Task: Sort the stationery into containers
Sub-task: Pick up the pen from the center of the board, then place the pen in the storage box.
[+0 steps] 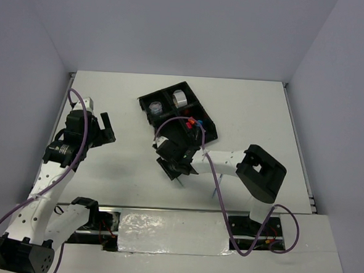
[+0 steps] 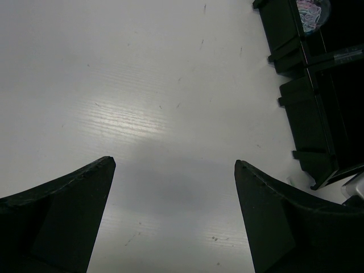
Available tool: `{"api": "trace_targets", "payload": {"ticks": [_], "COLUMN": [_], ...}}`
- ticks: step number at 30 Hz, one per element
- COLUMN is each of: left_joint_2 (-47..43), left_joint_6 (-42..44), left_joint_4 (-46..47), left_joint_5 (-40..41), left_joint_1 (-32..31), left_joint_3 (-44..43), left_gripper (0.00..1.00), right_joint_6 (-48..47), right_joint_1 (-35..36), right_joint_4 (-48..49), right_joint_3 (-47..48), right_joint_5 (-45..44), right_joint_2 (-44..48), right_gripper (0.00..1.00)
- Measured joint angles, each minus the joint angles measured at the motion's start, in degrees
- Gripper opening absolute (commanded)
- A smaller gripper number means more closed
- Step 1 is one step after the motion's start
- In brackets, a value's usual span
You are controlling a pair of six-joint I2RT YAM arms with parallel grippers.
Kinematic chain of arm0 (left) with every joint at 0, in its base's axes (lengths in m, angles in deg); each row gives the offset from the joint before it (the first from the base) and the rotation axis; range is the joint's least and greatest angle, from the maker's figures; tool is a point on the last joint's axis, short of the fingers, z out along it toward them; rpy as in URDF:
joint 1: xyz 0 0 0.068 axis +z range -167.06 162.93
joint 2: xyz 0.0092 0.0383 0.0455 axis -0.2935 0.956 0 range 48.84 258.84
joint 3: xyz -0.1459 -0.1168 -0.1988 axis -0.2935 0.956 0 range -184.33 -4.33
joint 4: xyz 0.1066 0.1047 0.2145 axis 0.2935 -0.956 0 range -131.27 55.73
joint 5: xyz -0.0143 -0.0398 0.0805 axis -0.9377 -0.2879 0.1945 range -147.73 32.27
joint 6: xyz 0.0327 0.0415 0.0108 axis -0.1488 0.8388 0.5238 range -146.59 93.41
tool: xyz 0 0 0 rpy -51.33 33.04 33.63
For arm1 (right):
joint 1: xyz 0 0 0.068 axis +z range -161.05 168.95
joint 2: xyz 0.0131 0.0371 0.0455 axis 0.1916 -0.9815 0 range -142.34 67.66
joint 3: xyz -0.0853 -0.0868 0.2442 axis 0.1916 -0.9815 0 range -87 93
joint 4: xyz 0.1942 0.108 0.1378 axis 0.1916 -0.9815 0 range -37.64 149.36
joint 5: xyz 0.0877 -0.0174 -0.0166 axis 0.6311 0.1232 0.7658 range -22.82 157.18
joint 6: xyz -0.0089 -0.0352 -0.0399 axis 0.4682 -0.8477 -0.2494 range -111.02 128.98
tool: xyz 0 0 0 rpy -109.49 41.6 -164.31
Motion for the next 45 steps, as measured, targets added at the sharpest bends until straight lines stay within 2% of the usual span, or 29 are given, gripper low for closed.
{"api": "trace_targets", "payload": {"ticks": [2,4,10,13,16,19,24,27,34,45], "left_joint_2": [0.0,0.0,0.0,0.0,0.0,0.0,0.0,0.0,0.1,0.2], "left_joint_6": [0.0,0.0,0.0,0.0,0.0,0.0,0.0,0.0,0.1,0.1], "left_joint_4": [0.0,0.0,0.0,0.0,0.0,0.0,0.0,0.0,0.0,0.1], "left_joint_5": [0.0,0.0,0.0,0.0,-0.2,-0.4,-0.4,-0.4,-1.4,-2.7], "left_joint_1": [0.1,0.2,0.3,0.3,0.5,0.9,1.4,1.4,1.8,2.7], "left_joint_3": [0.0,0.0,0.0,0.0,0.0,0.0,0.0,0.0,0.0,0.0], "left_gripper": [0.99,0.99,1.00,0.99,0.99,0.99,0.99,0.99,0.99,0.99], "right_joint_6": [0.4,0.7,1.2,1.7,4.7,11.8,23.7,29.3,36.3,36.4], "right_joint_1": [0.1,0.4,1.4,1.8,0.8,-3.8,-14.9,-18.5,-18.6,-16.2], "right_joint_4": [0.5,0.9,2.1,2.0,1.7,0.3,0.2,-0.5,-1.8,-1.4], "right_joint_3": [-0.2,-0.3,-0.5,-1.7,-1.0,4.0,12.2,14.0,16.2,19.3], "right_joint_5": [0.5,0.8,5.4,8.4,6.8,0.5,-8.5,-11.7,-13.6,-13.2], "right_joint_2": [0.0,0.0,0.5,4.1,9.9,13.0,9.0,4.4,-1.3,-4.2], "right_gripper": [0.24,0.00,0.00,0.00,0.00,0.00,0.00,0.00,0.00,0.00]}}
